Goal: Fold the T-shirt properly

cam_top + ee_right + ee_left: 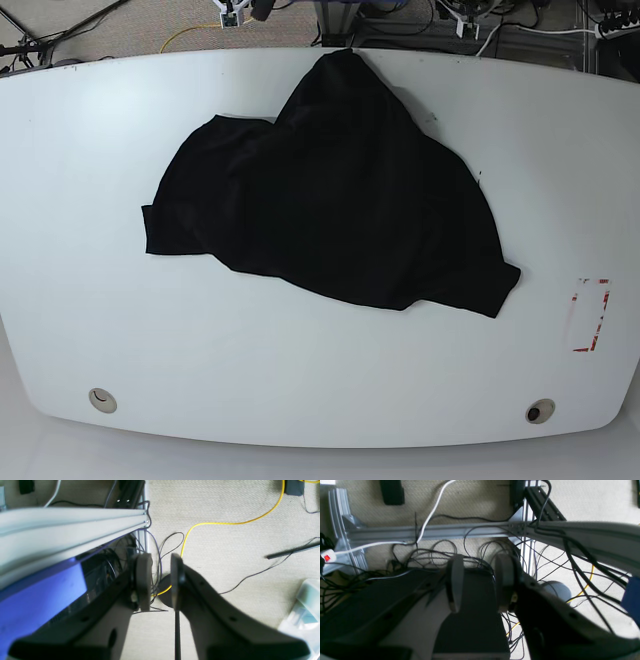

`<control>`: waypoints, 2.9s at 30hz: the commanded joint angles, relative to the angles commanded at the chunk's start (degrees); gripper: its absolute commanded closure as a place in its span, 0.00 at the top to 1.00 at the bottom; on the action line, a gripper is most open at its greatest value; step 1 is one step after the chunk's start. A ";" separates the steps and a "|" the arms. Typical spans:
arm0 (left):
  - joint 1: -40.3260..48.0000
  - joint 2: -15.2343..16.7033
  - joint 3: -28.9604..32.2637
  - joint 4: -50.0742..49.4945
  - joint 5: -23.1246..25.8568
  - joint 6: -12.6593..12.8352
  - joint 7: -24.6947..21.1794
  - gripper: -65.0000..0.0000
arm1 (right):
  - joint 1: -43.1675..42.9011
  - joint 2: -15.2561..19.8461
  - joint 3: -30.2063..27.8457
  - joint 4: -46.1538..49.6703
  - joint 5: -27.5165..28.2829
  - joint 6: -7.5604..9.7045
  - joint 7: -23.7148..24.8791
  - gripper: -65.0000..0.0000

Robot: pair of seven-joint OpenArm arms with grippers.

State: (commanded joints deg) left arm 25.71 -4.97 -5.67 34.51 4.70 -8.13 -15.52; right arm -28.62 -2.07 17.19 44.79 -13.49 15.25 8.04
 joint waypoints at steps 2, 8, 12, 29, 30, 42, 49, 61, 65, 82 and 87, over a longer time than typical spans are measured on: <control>1.85 0.00 0.00 2.64 0.00 0.00 0.00 0.29 | -2.20 -0.35 0.00 3.08 -0.09 0.00 0.00 0.19; 8.79 -0.18 -0.09 11.87 0.00 0.00 0.00 0.29 | -7.30 -0.53 0.00 9.58 0.09 0.09 0.00 0.19; 13.36 -0.09 -0.18 18.64 -0.09 0.00 0.00 0.29 | -9.93 -1.41 -0.09 13.01 0.09 0.09 0.00 0.19; 36.48 0.18 -3.43 53.80 -1.14 0.09 0.00 0.30 | -29.98 -2.55 -8.26 41.76 0.26 -0.09 -2.11 0.19; 37.63 0.18 -3.43 55.21 -2.11 0.09 0.00 0.30 | -30.77 -2.64 -8.62 42.81 0.26 -0.09 -2.11 0.19; 45.36 0.00 -10.73 74.37 -15.30 0.09 4.92 0.30 | -40.53 1.67 -10.55 62.68 16.70 0.00 -6.86 0.19; 42.11 -0.18 -14.95 79.91 -17.58 -0.09 11.96 0.52 | -39.74 2.81 -8.18 68.40 21.98 -0.35 -10.46 0.20; 31.65 -4.22 -15.38 79.91 -17.58 -0.09 22.24 0.59 | -29.54 3.08 -4.40 69.19 33.49 0.00 -16.18 0.51; 29.36 -5.36 -15.56 79.82 -17.58 -0.09 22.24 0.59 | -26.20 3.16 -4.48 69.10 39.56 0.09 -16.35 0.51; 24.88 -5.54 -20.57 79.82 -17.49 -0.09 22.33 0.59 | -9.32 7.56 5.19 63.12 71.30 -5.27 -35.96 0.51; 24.35 -2.02 -20.84 79.82 -17.49 -0.09 22.33 0.59 | -5.63 7.82 8.35 58.55 76.40 -4.48 -43.25 0.51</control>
State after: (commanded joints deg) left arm 50.07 -6.99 -26.51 114.33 -12.79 -8.22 6.81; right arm -34.24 5.76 25.54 103.34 62.90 10.77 -35.21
